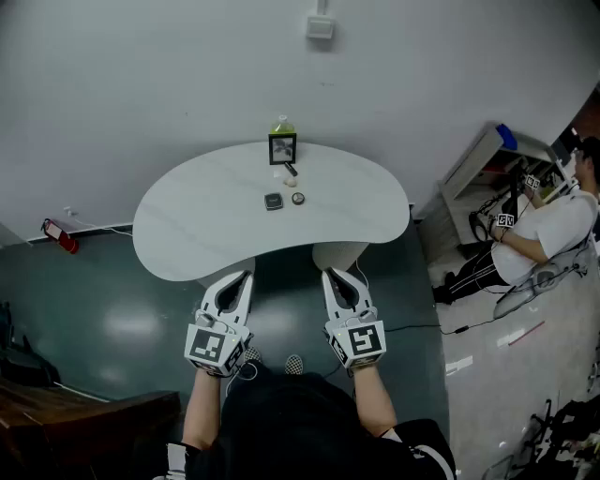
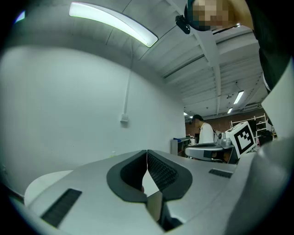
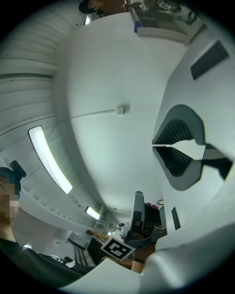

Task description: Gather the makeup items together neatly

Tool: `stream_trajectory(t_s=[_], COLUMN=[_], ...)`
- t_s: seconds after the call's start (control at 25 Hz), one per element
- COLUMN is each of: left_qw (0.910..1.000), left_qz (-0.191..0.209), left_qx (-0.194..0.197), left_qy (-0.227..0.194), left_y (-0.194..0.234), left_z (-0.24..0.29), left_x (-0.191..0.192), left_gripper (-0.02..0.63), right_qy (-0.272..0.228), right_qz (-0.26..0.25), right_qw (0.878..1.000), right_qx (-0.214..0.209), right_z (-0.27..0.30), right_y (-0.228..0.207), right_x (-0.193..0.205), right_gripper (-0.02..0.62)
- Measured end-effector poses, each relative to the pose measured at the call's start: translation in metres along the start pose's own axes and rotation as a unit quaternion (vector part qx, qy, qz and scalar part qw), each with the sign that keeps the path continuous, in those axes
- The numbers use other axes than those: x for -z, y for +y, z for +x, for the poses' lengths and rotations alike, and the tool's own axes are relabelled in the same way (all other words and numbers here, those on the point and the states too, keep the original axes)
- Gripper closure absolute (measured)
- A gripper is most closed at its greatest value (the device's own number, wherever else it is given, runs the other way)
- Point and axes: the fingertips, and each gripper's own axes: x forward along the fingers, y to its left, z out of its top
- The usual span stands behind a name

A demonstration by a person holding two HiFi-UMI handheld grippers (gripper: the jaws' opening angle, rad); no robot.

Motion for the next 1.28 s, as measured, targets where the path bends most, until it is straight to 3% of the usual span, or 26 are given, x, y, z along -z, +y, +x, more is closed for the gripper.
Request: stream_trajectory(t_s=[0.28,0.64,0.88,1.28], left_qw=[1.0,0.9994,0.9991,0.9991], left_qz=[0.0,-0.009,-0.013,-0.026], left_qx=[-0.006,-0.033,-0.038,-0.021], left_qy=[-0.002,0.01,0.016,0.028], left_y=[-0.001,0.017,0.057,0.175], left_z=[-0.001,-0.004,0.016,0.082], left_x=[-0.001,0.006,0.017,0.015], left_gripper=[0.586,0.586,0.586,0.586], right_qy=[-0.009,0.022,0.033,0.05], right_qz=[0.015,0.018,0.017,0.011], right_qw=[1.0,0.998,0.998,0.998], right_qx=[-0.015,-0.047,-0.054,-0.037], right_z=[0.0,0.022,0.069,0.199], right_y=[0.002,0.015,0.019,0.017], right_x=[-0.006,0.011,0.018,0.007], right_gripper=[0.555,0.555,0.555,0.555])
